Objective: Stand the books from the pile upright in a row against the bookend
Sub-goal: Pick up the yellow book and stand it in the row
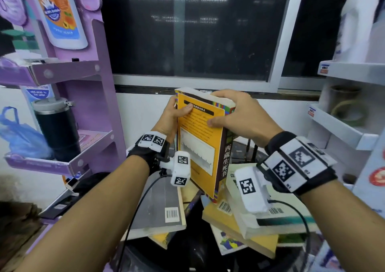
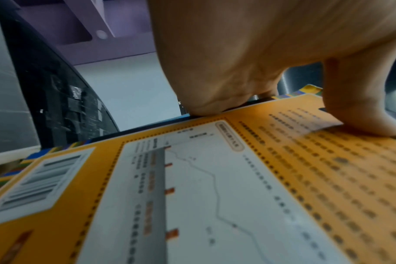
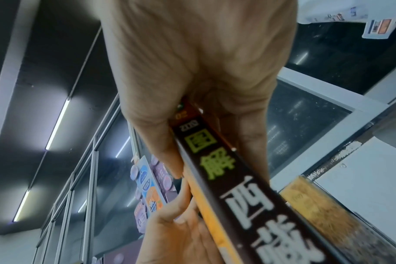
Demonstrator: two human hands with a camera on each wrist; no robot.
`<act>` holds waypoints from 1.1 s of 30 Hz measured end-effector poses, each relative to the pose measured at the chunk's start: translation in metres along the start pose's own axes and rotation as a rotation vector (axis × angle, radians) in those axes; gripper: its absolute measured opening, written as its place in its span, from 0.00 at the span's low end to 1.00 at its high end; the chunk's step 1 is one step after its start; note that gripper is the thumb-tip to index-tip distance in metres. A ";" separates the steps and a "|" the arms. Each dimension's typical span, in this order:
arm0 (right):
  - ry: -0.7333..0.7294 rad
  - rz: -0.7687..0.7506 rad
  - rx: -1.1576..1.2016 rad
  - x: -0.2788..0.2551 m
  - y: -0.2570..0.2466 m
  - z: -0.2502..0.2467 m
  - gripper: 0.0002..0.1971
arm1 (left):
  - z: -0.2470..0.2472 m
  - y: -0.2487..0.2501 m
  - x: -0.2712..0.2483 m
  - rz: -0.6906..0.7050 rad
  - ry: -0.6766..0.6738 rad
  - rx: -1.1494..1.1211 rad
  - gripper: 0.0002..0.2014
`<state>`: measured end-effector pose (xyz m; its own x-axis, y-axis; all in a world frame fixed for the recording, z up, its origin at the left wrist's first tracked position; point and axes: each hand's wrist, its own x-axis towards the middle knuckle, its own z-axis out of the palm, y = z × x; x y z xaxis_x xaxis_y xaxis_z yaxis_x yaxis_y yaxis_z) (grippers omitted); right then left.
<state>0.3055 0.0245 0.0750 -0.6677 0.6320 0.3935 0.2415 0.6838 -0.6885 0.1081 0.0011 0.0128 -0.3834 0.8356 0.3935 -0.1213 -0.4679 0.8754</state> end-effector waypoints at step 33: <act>0.419 0.178 -0.175 0.051 0.058 -0.057 0.18 | 0.037 -0.034 0.081 0.222 0.153 1.233 0.18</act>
<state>0.3258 0.1172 0.0893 -0.2736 0.8123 0.5151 0.4646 0.5805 -0.6687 0.1152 0.0958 0.0253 -0.3975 0.6935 0.6008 0.8603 0.0539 0.5070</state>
